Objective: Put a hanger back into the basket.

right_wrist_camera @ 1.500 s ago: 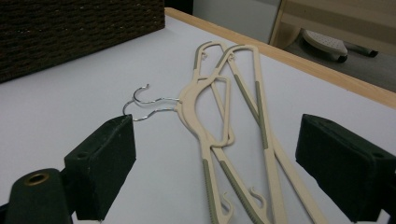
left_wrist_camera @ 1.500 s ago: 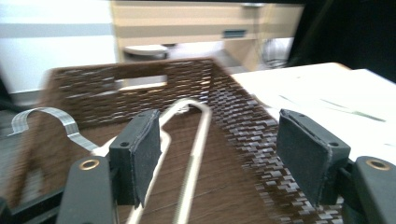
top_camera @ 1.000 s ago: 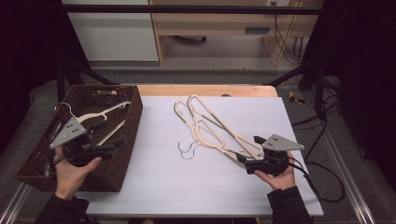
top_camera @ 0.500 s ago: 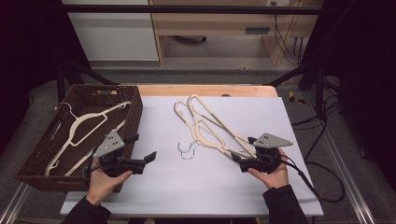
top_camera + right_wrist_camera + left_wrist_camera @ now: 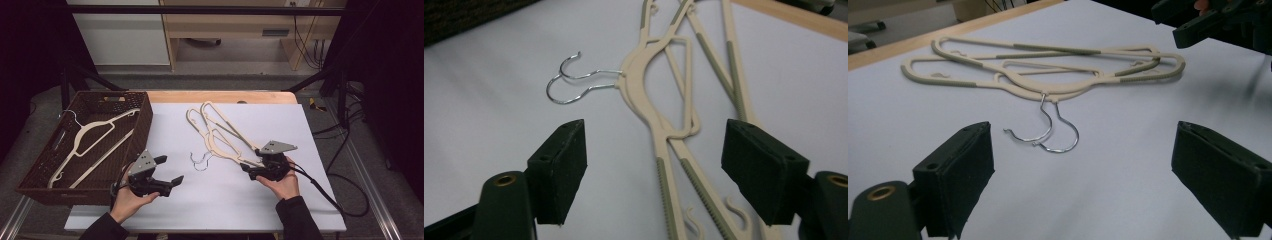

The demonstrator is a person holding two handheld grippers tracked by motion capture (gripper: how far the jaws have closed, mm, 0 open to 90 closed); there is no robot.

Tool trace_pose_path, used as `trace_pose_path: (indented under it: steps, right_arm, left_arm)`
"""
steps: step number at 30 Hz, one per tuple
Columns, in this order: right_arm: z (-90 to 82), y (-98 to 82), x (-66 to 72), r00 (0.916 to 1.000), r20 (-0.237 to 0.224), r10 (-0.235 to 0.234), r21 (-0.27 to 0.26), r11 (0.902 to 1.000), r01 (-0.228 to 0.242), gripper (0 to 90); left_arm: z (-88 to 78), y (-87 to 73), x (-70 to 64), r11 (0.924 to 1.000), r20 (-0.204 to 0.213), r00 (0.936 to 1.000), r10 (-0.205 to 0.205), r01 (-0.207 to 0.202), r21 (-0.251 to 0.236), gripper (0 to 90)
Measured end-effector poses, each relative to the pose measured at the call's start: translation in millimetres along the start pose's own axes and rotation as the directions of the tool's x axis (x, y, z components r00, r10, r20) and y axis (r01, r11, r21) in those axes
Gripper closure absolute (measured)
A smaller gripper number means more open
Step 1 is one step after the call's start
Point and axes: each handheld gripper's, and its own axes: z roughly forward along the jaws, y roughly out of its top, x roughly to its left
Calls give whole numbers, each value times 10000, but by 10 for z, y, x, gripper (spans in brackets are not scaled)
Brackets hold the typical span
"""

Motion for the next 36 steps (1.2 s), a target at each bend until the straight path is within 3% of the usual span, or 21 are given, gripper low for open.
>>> trace_pose_path:
  steps: [6,10,19,21,26,30,33,34,36]
  right_arm:
    - [191,-42,-1,9999,-108,-36,985,9951,46,406]
    - [307,-85,-15,9998,-119,-158,1635,9864,175,453]
    - [492,-167,-94,9989,102,465,2650,9631,-475,574]
    - [529,-180,-100,9990,128,428,2917,9555,-447,598]
    - [545,-181,-123,9989,281,385,2977,9536,-452,695]
    - [548,-173,-108,9990,337,290,3086,9504,-380,717]
    - [549,-170,-115,9997,229,-50,3162,9487,-25,767]
    - [554,-165,-97,9996,271,72,3144,9492,-153,783]
    - [552,-168,-116,9984,16,-559,3138,9480,526,793]
  left_arm:
    - [69,-64,-2,9996,39,10000,87,-88,257,99]
    - [85,-89,13,9996,170,9999,-4,-1,291,98]
    - [85,-99,20,9997,343,9994,-17,8,259,102]
    - [84,-99,21,9997,351,9994,4,-13,261,102]
    - [75,-98,26,9997,374,9993,-38,29,233,107]
    - [70,-95,29,9998,357,9993,-59,52,180,112]
    - [70,-94,42,9998,351,9993,-100,94,181,114]
    - [70,-94,43,9998,352,9993,-112,105,183,115]
    - [71,-93,39,9998,359,9993,-87,81,176,117]
